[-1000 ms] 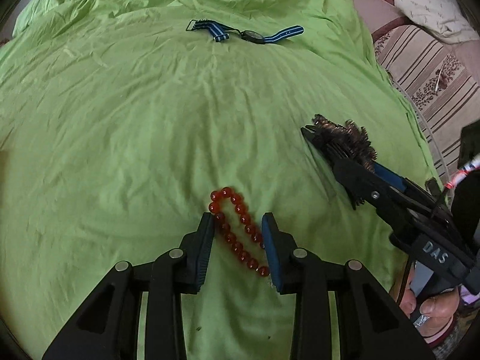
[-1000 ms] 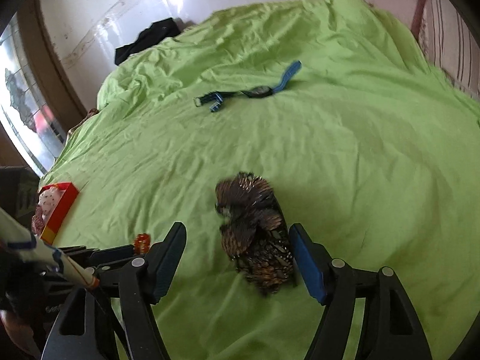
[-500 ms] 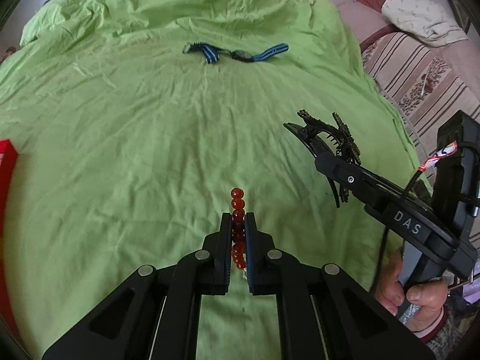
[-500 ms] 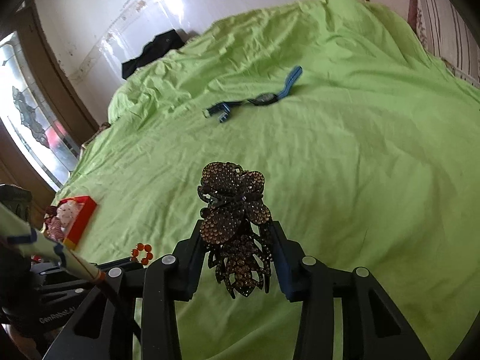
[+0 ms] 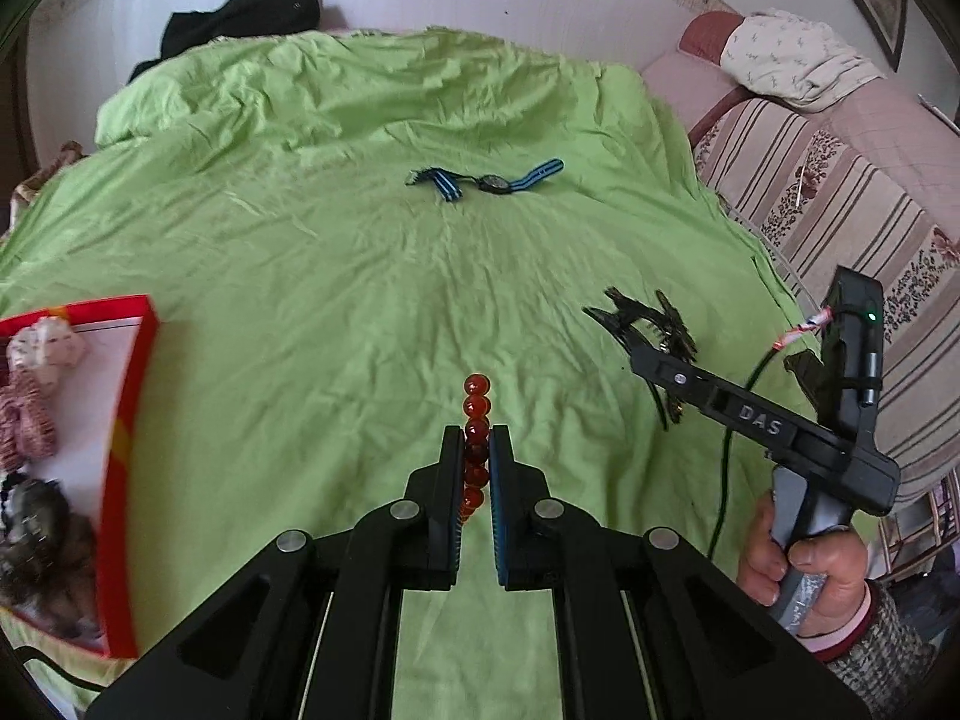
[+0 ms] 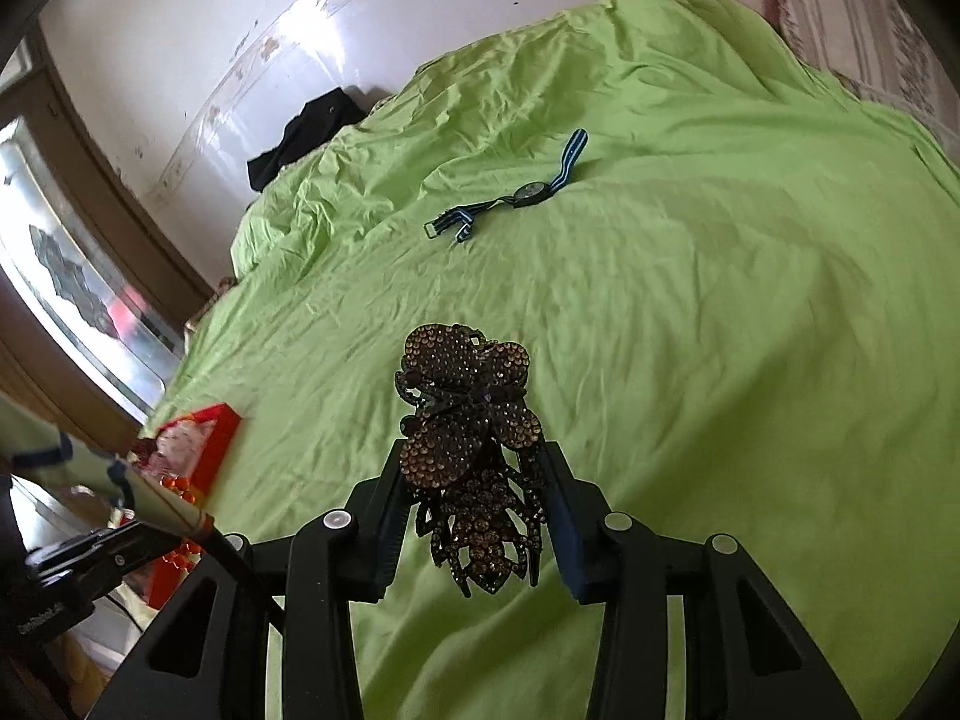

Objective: Organize jewelry
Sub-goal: 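Carry the red bead bracelet over the tray with the left tool while the right tool holds the hair clip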

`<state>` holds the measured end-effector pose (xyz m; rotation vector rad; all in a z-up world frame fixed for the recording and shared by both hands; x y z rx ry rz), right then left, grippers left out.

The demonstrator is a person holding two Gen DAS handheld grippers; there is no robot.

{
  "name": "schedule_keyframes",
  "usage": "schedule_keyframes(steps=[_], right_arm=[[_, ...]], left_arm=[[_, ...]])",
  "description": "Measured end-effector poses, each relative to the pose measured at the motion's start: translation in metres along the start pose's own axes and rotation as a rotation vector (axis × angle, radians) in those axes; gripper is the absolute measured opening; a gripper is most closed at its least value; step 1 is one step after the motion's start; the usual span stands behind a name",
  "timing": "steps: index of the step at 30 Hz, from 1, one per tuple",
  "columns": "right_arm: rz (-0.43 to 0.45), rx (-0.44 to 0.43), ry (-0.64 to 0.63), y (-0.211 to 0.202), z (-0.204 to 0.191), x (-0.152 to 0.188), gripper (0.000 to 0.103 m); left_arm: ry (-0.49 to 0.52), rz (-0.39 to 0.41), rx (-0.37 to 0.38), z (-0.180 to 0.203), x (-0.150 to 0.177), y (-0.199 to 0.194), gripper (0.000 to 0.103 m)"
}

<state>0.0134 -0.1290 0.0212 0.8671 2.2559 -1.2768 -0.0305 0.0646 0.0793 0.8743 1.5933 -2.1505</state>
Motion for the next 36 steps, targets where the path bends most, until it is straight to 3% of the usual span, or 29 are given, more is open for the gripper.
schedule_keyframes(steps=[12, 16, 25, 36], right_arm=[[-0.032, 0.016, -0.062, -0.04, -0.049, 0.058, 0.045], [-0.05, -0.001, -0.126, -0.044, -0.082, 0.071, 0.045], [-0.052, -0.028, -0.313, -0.057, -0.16, 0.094, 0.045], [-0.047, -0.002, -0.384, -0.066, -0.189, 0.106, 0.045]], left_arm=[[-0.064, 0.083, -0.079, -0.052, 0.031, -0.066, 0.007], [-0.113, 0.107, -0.112, -0.077, 0.041, -0.091, 0.007], [-0.139, 0.149, -0.26, -0.11, 0.054, -0.13, 0.007], [-0.107, 0.178, -0.405, -0.124, 0.059, -0.151, 0.007]])
Point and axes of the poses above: each gripper's, at about its wrist camera, not at the fingertips, and y roughly the way its jaws point, z to its right, x to its underside, the point moved 6 cm from there along y, roughly the way its jaws point, and after that the axes turned 1 degree about y, right-handed, at the moved point
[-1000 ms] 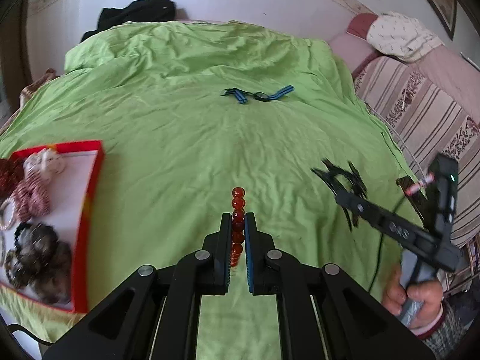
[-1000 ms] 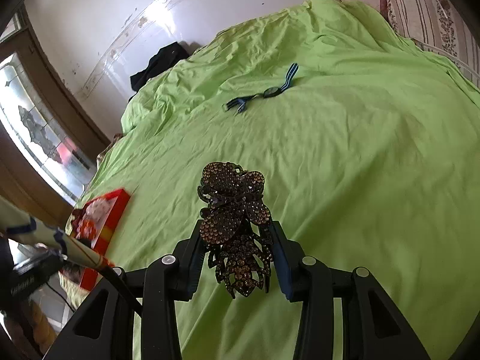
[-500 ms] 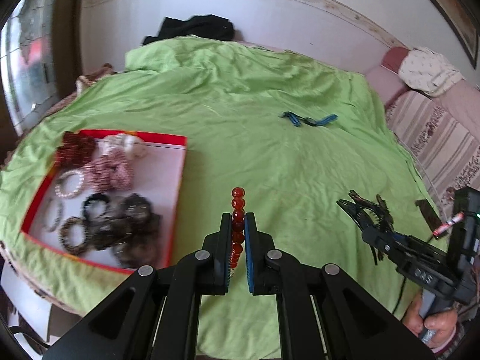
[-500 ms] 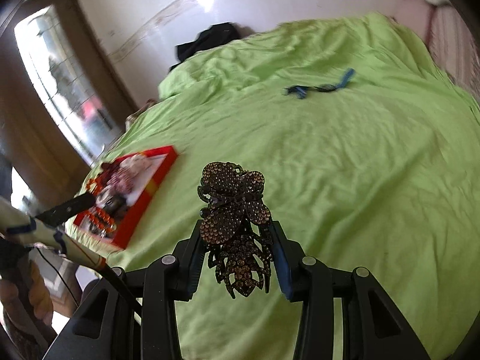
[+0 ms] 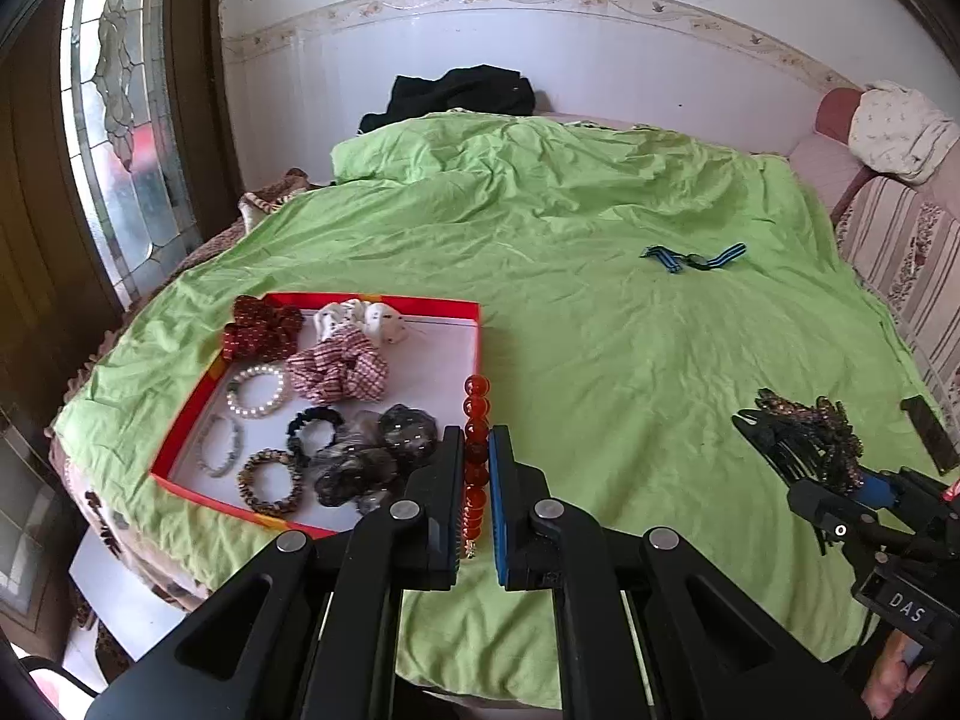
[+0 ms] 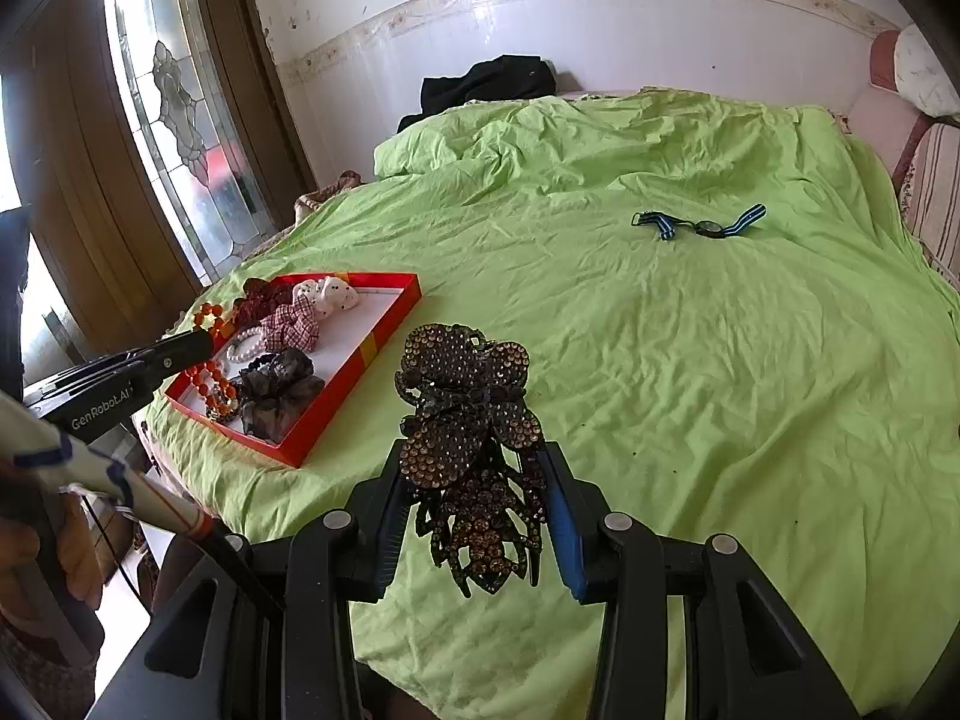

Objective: Organize jewelry
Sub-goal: 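Carry the red bead bracelet over the tray with the left tool while the right tool holds the hair clip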

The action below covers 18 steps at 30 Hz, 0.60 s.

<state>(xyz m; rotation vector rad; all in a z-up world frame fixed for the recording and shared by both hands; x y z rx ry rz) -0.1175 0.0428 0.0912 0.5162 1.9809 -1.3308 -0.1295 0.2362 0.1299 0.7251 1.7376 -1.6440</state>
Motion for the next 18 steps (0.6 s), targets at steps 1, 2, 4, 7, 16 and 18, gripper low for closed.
schedule_keyframes(steps=[1, 2, 4, 7, 16, 18], right_arm=[[-0.005, 0.001, 0.001, 0.001, -0.001, 0.001, 0.045], [-0.008, 0.001, 0.001, 0.002, -0.002, 0.001, 0.045], [-0.015, 0.003, -0.001, 0.004, -0.004, 0.001, 0.045], [-0.023, 0.008, -0.011, 0.007, -0.008, 0.002, 0.045], [-0.053, 0.013, -0.026, 0.018, -0.016, 0.006, 0.045], [-0.06, 0.014, -0.032, 0.021, -0.018, 0.008, 0.045]], left_arm=[[-0.001, -0.001, -0.006, -0.003, 0.001, 0.001, 0.007], [-0.003, -0.003, -0.009, -0.005, 0.002, 0.001, 0.007], [-0.008, -0.008, -0.014, -0.008, 0.003, 0.002, 0.007], [-0.022, -0.019, -0.017, -0.014, 0.005, 0.006, 0.007], [-0.049, -0.063, -0.008, -0.026, 0.015, 0.02, 0.007], [-0.052, -0.069, -0.007, -0.029, 0.016, 0.023, 0.007]])
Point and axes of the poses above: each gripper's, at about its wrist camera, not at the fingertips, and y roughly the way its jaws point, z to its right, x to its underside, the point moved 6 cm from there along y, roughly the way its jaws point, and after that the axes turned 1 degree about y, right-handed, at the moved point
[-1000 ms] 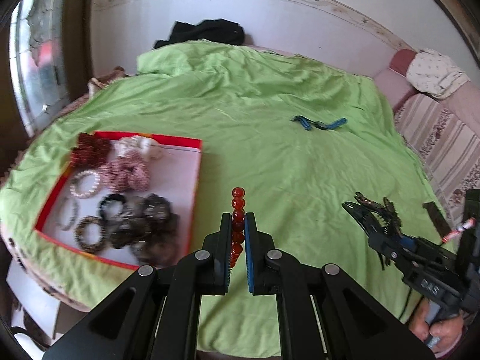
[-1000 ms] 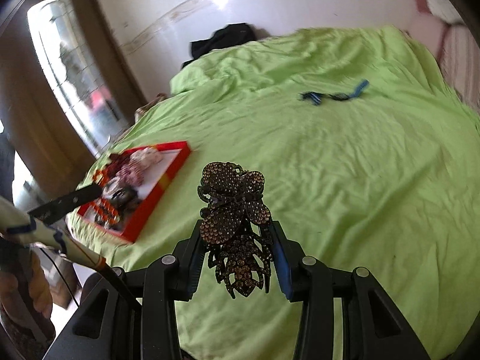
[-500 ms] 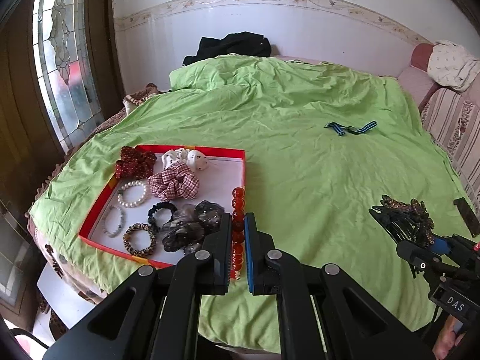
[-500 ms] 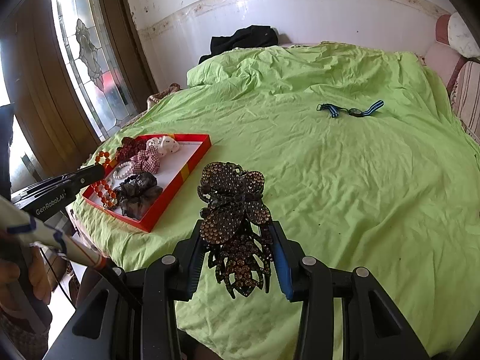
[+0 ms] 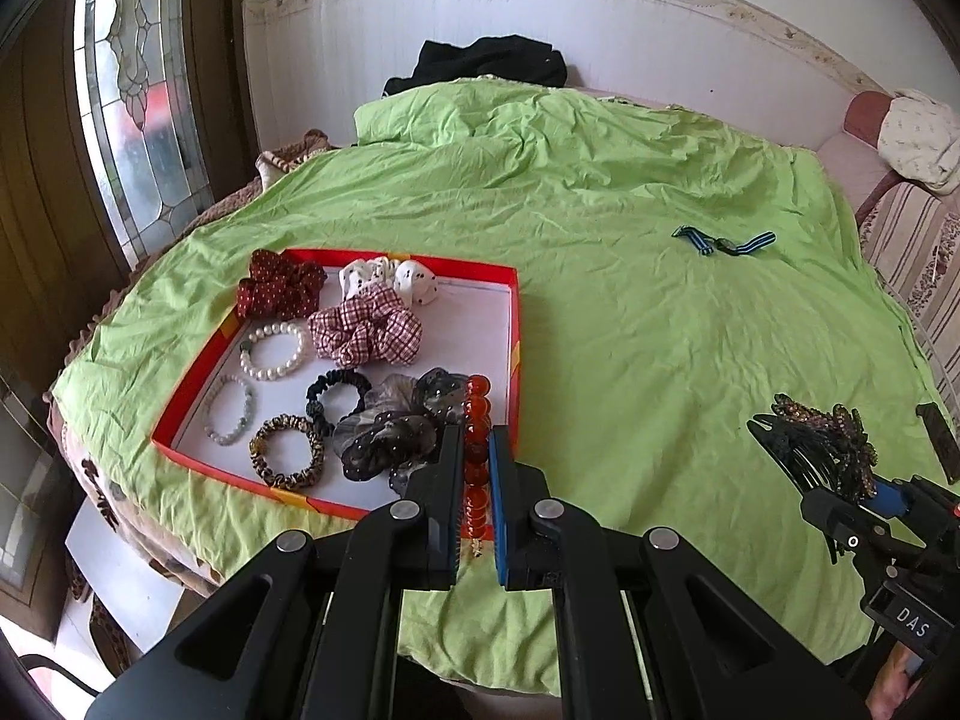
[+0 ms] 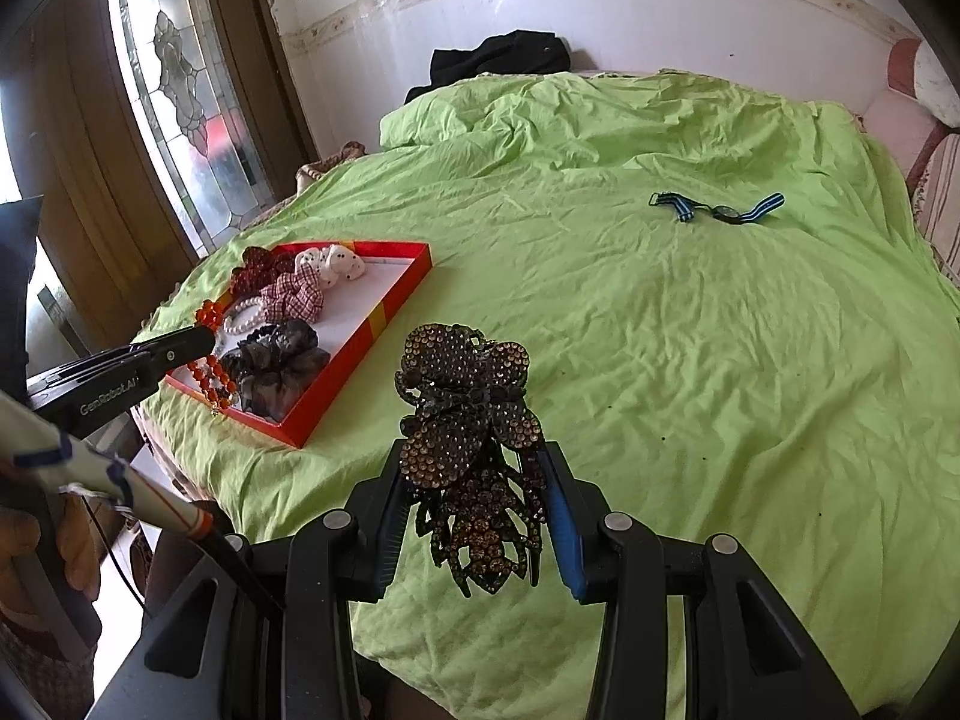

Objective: Organize jewelry
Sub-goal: 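Carry the red bead bracelet over the tray with the left tool while the right tool holds the hair clip, then hold the bead bracelet over the tray while the right tool brings the clip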

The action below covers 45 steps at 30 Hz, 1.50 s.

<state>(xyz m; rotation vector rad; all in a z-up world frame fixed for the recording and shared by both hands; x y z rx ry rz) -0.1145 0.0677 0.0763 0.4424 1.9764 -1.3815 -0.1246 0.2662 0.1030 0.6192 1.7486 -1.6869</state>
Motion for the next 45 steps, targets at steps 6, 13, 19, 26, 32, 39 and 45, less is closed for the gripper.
schedule_keyframes(steps=[6, 13, 19, 26, 32, 39, 45], right_arm=[[-0.02, -0.002, -0.012, 0.01, -0.007, 0.002, 0.045], [-0.046, -0.002, -0.014, 0.022, -0.009, 0.005, 0.045], [-0.061, -0.002, -0.014, 0.029, -0.011, 0.007, 0.045], [-0.076, -0.006, -0.016, 0.035, -0.013, 0.009, 0.045], [-0.087, -0.007, -0.017, 0.04, -0.015, 0.011, 0.045], [-0.096, -0.009, -0.021, 0.044, -0.017, 0.012, 0.045], [-0.106, -0.011, -0.026, 0.048, -0.019, 0.014, 0.045]], left_arm=[[-0.015, -0.014, 0.0, -0.007, 0.003, 0.007, 0.007], [-0.026, -0.032, 0.0, -0.014, 0.005, 0.017, 0.007], [-0.033, -0.042, 0.002, -0.018, 0.007, 0.022, 0.007], [-0.044, -0.054, 0.004, -0.022, 0.01, 0.028, 0.007], [-0.047, -0.06, 0.006, -0.024, 0.012, 0.03, 0.007], [-0.049, -0.057, 0.008, -0.025, 0.012, 0.031, 0.007], [-0.05, -0.056, 0.007, -0.025, 0.013, 0.03, 0.007]])
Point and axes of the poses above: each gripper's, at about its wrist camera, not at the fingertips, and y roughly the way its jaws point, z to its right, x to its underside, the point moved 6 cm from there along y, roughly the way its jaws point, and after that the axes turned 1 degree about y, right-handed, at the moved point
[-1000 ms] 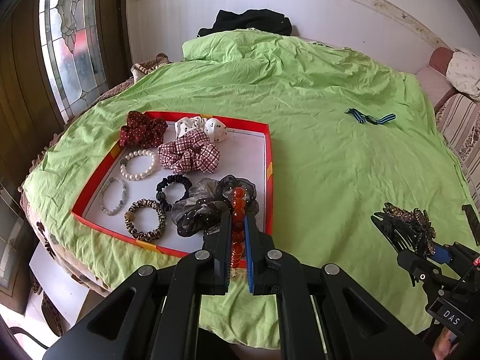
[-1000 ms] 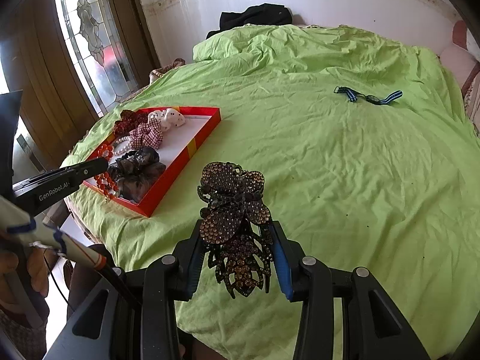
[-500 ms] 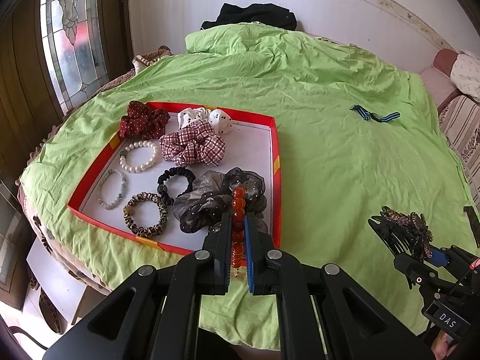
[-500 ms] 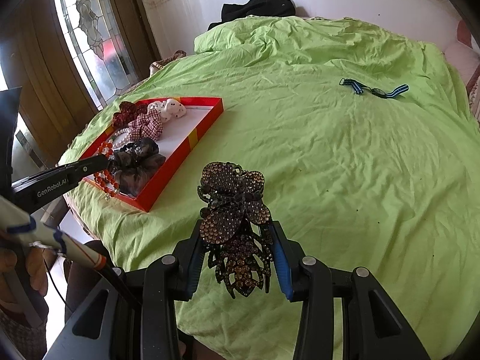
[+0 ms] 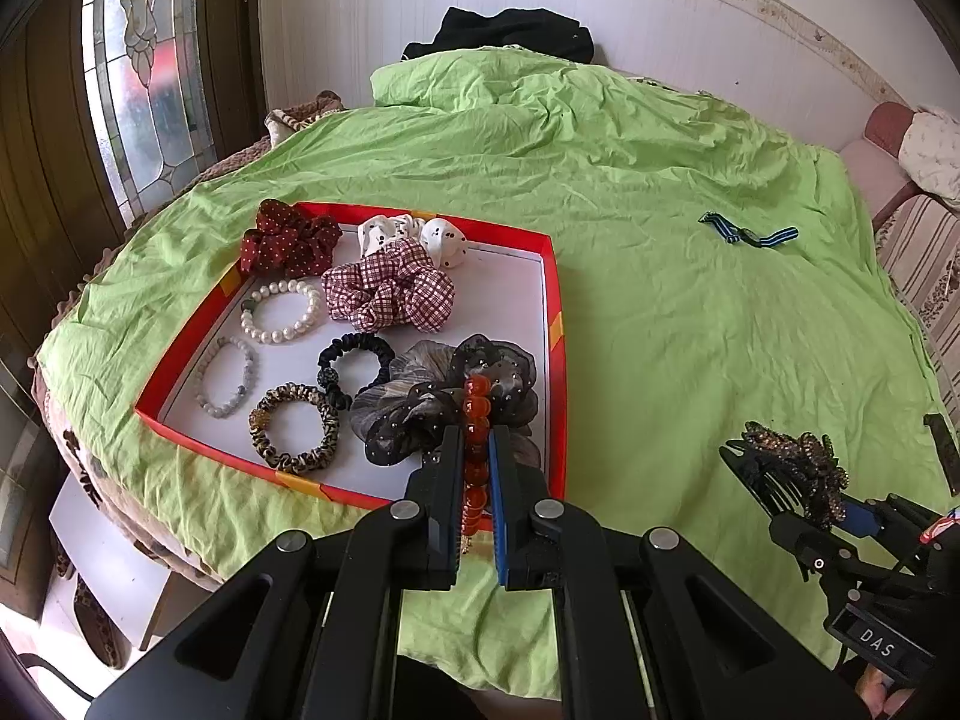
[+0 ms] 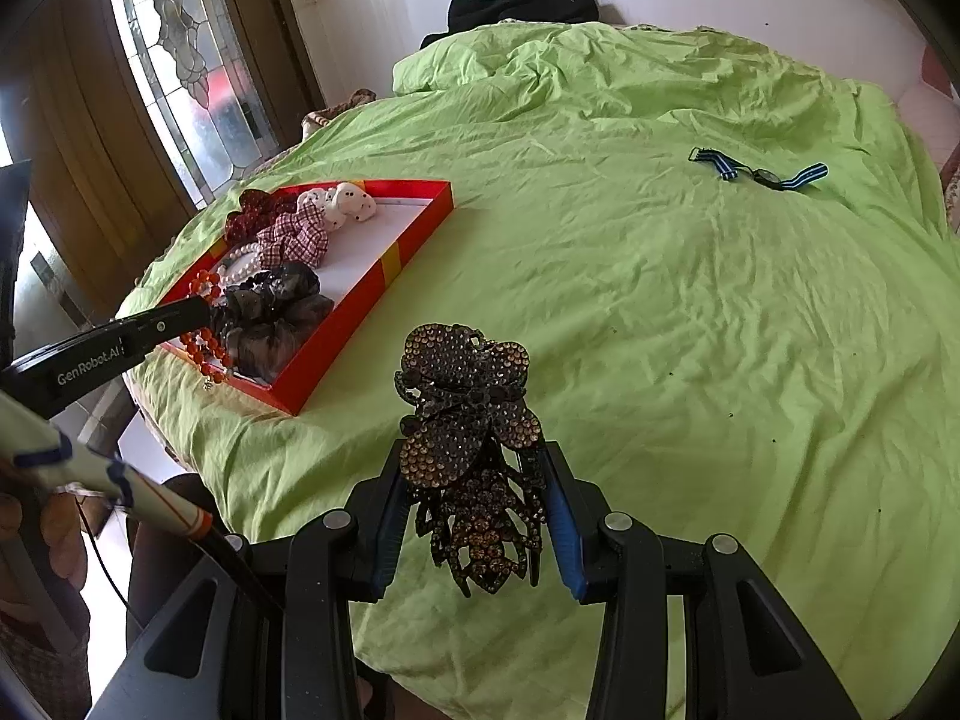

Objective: Organize jewelry
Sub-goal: 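Hold the bead bracelet over the tray while the right tool brings the clip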

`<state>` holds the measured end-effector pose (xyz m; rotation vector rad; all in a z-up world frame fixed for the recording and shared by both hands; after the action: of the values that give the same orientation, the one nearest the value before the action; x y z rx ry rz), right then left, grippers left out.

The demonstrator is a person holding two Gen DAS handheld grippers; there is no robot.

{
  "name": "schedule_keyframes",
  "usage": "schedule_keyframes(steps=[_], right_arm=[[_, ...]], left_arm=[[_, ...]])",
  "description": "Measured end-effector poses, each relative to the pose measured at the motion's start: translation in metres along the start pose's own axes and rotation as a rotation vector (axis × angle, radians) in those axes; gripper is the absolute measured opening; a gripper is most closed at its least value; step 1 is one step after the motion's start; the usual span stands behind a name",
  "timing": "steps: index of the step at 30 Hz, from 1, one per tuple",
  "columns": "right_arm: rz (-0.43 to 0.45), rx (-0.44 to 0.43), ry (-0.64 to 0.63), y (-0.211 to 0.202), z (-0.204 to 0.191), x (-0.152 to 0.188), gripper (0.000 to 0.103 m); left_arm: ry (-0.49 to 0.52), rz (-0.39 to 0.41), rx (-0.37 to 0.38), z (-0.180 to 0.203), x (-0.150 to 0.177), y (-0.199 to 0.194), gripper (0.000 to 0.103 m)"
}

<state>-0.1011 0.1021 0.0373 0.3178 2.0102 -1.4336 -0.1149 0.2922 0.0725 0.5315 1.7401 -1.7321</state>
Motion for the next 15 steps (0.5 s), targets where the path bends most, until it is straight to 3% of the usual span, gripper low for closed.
schedule_keyframes(steps=[15], right_arm=[[-0.007, 0.001, -0.01, 0.0031, -0.0041, 0.0014, 0.045]], left_arm=[[-0.016, 0.004, 0.036, 0.0028, 0.0005, -0.0056, 0.007]])
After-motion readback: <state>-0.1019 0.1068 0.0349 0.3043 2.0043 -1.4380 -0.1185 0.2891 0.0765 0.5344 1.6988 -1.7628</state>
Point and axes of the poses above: each gripper's, at about its wrist camera, not at the fingertips, and y roughly the way its jaws point, z to its right, x to its underside, the point moved 6 cm from there along y, roughly the way its jaws point, and after that the axes turned 1 degree about y, right-handed, at the moved point
